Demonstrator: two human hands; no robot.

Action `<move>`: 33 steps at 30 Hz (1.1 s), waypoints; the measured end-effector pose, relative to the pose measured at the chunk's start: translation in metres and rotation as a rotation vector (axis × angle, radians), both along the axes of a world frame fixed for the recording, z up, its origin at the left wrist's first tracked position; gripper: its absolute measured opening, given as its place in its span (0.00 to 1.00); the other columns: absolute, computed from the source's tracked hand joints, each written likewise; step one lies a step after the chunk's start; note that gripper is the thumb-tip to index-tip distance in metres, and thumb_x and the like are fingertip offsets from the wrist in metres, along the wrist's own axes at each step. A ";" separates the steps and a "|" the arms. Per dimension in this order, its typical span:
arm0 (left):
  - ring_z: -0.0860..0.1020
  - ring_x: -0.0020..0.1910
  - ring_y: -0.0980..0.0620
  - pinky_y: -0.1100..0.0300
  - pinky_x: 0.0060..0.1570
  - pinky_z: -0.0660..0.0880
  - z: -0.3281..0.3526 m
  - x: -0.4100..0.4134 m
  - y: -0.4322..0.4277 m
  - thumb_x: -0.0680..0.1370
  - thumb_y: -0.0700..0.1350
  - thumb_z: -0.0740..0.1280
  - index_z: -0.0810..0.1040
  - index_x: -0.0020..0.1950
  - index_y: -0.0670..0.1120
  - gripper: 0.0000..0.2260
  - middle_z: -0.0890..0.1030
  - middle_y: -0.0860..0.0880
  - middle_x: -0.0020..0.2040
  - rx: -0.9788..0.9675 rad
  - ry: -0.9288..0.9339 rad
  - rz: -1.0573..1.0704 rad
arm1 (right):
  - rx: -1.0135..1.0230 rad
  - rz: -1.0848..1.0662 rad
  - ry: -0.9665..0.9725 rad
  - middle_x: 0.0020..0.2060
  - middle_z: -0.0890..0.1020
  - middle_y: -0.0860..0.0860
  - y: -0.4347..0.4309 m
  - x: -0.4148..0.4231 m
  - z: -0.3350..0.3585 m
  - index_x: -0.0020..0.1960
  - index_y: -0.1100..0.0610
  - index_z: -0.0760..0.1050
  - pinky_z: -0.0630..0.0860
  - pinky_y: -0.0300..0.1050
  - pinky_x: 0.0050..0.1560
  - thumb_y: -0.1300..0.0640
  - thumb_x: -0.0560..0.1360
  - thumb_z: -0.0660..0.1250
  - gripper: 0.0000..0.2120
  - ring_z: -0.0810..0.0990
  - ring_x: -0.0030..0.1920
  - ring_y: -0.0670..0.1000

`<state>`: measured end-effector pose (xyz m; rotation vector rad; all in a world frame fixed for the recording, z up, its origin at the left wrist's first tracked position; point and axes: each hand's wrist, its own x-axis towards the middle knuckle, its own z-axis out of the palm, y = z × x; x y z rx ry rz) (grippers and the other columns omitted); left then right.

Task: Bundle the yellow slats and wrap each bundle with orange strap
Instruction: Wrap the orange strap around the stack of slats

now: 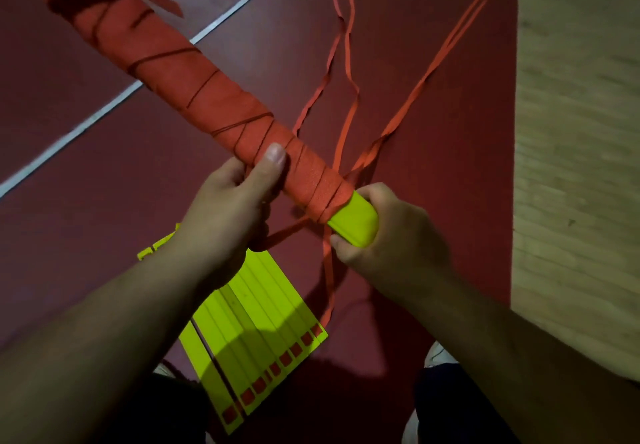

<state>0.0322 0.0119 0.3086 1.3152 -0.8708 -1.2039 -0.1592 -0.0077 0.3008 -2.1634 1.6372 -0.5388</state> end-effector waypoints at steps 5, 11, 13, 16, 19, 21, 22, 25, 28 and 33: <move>0.61 0.26 0.54 0.52 0.32 0.52 0.005 0.016 0.002 0.73 0.61 0.68 0.69 0.35 0.51 0.17 0.66 0.53 0.29 -0.128 0.132 -0.001 | 0.583 0.326 -0.345 0.44 0.85 0.43 -0.017 -0.017 0.023 0.58 0.50 0.77 0.73 0.32 0.42 0.53 0.68 0.79 0.20 0.82 0.44 0.39; 0.59 0.27 0.43 0.49 0.30 0.57 0.001 0.029 -0.005 0.66 0.69 0.72 0.66 0.43 0.39 0.34 0.59 0.39 0.32 -0.211 0.124 -0.071 | 0.898 0.363 -0.527 0.31 0.81 0.48 -0.004 -0.008 0.016 0.43 0.60 0.77 0.75 0.40 0.34 0.67 0.72 0.72 0.06 0.79 0.31 0.47; 0.63 0.27 0.51 0.58 0.29 0.63 -0.001 0.028 -0.009 0.65 0.70 0.69 0.70 0.39 0.44 0.29 0.63 0.48 0.30 -0.178 0.077 -0.010 | 0.612 0.281 -0.434 0.26 0.79 0.45 -0.003 -0.004 0.013 0.37 0.55 0.75 0.71 0.37 0.29 0.65 0.70 0.74 0.10 0.75 0.27 0.42; 0.63 0.23 0.58 0.64 0.27 0.70 -0.003 0.019 -0.011 0.71 0.68 0.59 0.72 0.32 0.49 0.23 0.64 0.57 0.24 -0.007 -0.164 0.026 | 0.294 0.118 -0.230 0.30 0.80 0.50 -0.007 -0.004 0.002 0.39 0.56 0.76 0.72 0.44 0.32 0.55 0.68 0.75 0.09 0.76 0.30 0.48; 0.60 0.23 0.57 0.59 0.30 0.63 -0.007 0.014 -0.010 0.75 0.65 0.57 0.75 0.30 0.52 0.22 0.62 0.56 0.25 0.074 -0.208 -0.014 | 0.117 0.006 -0.059 0.34 0.80 0.49 -0.007 -0.005 -0.008 0.41 0.50 0.73 0.73 0.45 0.37 0.48 0.67 0.73 0.10 0.80 0.39 0.55; 0.59 0.25 0.55 0.57 0.31 0.55 -0.004 0.009 -0.009 0.74 0.66 0.59 0.73 0.33 0.51 0.20 0.64 0.52 0.30 0.070 -0.095 -0.075 | 0.062 -0.054 -0.004 0.42 0.83 0.50 -0.007 -0.007 -0.008 0.50 0.48 0.74 0.75 0.46 0.41 0.47 0.69 0.71 0.13 0.81 0.45 0.58; 0.59 0.26 0.55 0.57 0.31 0.53 -0.001 0.005 -0.009 0.71 0.67 0.59 0.73 0.35 0.52 0.20 0.65 0.51 0.31 0.093 -0.032 -0.094 | 0.036 -0.064 0.045 0.45 0.83 0.51 -0.008 -0.008 -0.008 0.54 0.48 0.74 0.74 0.46 0.42 0.46 0.70 0.71 0.16 0.81 0.47 0.58; 0.60 0.23 0.56 0.59 0.33 0.57 0.002 -0.004 -0.009 0.72 0.69 0.62 0.70 0.36 0.51 0.21 0.66 0.53 0.28 0.171 0.072 -0.031 | -0.035 0.016 0.145 0.51 0.81 0.51 -0.006 -0.004 -0.010 0.59 0.48 0.71 0.75 0.47 0.46 0.44 0.69 0.71 0.22 0.80 0.51 0.57; 0.64 0.19 0.56 0.63 0.32 0.68 0.000 -0.002 -0.007 0.80 0.61 0.63 0.72 0.28 0.49 0.23 0.67 0.54 0.22 0.164 0.110 0.071 | 0.093 0.150 0.048 0.52 0.80 0.47 -0.005 -0.003 -0.004 0.62 0.46 0.71 0.76 0.45 0.48 0.43 0.67 0.73 0.26 0.80 0.51 0.52; 0.69 0.26 0.53 0.53 0.39 0.68 -0.003 0.014 -0.002 0.76 0.66 0.65 0.76 0.34 0.48 0.23 0.71 0.49 0.27 -0.015 0.102 -0.112 | 0.612 0.313 -0.087 0.39 0.82 0.39 -0.021 -0.021 0.023 0.53 0.43 0.75 0.74 0.33 0.36 0.44 0.63 0.80 0.23 0.80 0.38 0.37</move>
